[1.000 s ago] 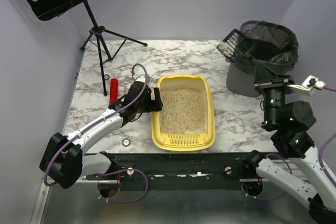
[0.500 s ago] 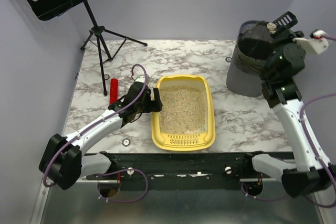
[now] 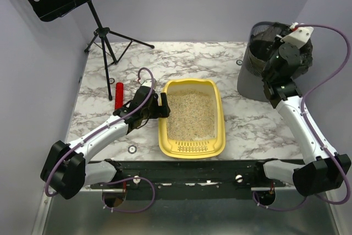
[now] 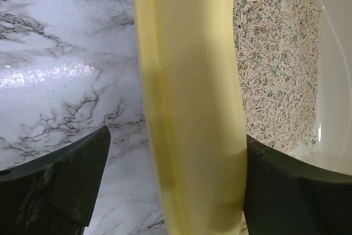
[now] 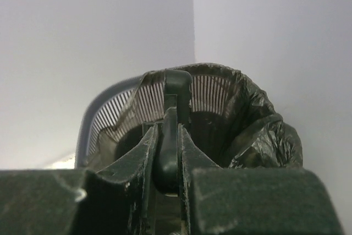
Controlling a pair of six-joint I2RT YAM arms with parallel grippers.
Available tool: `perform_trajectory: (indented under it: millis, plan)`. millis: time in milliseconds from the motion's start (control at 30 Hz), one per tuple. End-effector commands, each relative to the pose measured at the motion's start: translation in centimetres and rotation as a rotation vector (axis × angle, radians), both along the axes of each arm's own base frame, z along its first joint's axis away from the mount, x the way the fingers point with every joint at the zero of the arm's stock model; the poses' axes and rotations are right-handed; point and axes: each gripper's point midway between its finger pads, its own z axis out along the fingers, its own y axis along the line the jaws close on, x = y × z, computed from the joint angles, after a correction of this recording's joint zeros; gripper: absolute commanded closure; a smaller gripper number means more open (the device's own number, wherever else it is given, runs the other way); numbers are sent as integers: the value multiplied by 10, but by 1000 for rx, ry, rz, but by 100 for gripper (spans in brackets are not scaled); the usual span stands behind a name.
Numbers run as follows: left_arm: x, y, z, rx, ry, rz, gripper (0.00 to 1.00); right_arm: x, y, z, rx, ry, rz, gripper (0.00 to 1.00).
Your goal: Clean the litter box
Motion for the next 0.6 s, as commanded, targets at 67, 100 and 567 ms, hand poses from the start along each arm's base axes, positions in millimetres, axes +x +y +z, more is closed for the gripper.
perform_trajectory:
  millis: [67, 100, 567]
  plan:
    - [-13, 2, -23, 52, 61, -65, 8, 16, 15, -6, -355, 150, 135, 100]
    - [-17, 0, -25, 47, 70, -88, 10, 18, 18, -8, -388, 168, 153, 100]
    - [-18, -17, -32, 6, 66, -176, 18, -37, 60, 77, -500, -101, 418, 99]
